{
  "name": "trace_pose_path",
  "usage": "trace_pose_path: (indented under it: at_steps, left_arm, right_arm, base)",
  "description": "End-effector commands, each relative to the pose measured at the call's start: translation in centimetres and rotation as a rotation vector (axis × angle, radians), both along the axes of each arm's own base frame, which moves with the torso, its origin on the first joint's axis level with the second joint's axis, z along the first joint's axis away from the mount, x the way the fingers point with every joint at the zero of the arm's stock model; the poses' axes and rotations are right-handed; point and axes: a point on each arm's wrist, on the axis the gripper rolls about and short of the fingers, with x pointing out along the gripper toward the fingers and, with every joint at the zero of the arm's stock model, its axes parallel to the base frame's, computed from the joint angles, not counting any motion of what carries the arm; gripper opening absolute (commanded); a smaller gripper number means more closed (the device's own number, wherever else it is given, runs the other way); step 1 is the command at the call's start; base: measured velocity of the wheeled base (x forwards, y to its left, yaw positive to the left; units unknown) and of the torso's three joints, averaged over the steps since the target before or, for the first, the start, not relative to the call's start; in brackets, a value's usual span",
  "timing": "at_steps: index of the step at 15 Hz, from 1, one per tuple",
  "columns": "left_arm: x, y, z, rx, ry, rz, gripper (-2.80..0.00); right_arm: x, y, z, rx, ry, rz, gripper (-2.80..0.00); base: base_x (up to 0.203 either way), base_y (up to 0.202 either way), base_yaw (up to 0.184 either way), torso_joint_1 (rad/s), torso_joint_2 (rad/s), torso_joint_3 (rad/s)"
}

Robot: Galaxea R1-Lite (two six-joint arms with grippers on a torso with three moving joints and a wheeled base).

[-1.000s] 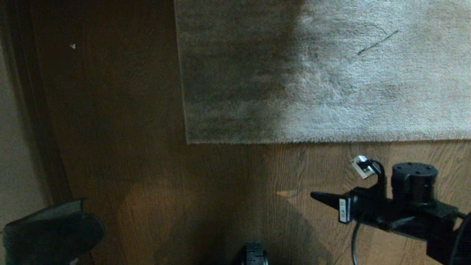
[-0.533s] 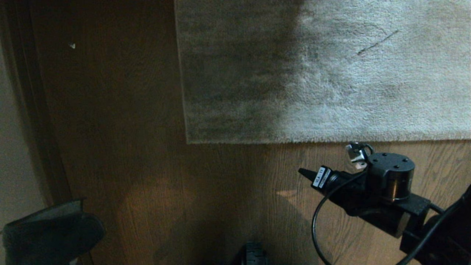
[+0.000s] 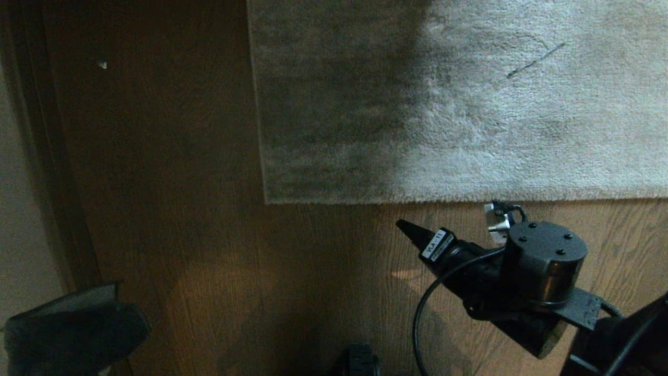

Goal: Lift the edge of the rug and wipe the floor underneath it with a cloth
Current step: Lift up the carpet

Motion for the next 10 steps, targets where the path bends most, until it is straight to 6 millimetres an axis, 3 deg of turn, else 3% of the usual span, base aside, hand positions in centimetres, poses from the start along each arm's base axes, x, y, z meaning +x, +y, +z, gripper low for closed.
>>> trace_pose_path:
  at_steps: [1, 4, 10]
  left_arm:
    - [0.0, 0.0, 0.0, 0.0, -0.001, 0.0, -2.8]
    - [0.0, 0.0, 0.0, 0.0, -0.001, 0.0, -2.8]
    - [0.0, 0.0, 0.0, 0.0, -0.001, 0.0, -2.8]
  right_arm:
    - [-0.7, 1.9, -0.7, 0.008, 0.001, -0.007, 0.0]
    - [-1.3, 3.4, -1.9, 0.015, -0.018, -0.051, 0.0]
    - [-1.4, 4.6, -5.1, -0.064, -0.072, -0.079, 0.0]
  base:
    - [0.0, 0.0, 0.0, 0.0, 0.0, 0.0]
    - [0.0, 0.0, 0.0, 0.0, 0.0, 0.0]
    - [0.0, 0.0, 0.0, 0.0, 0.0, 0.0]
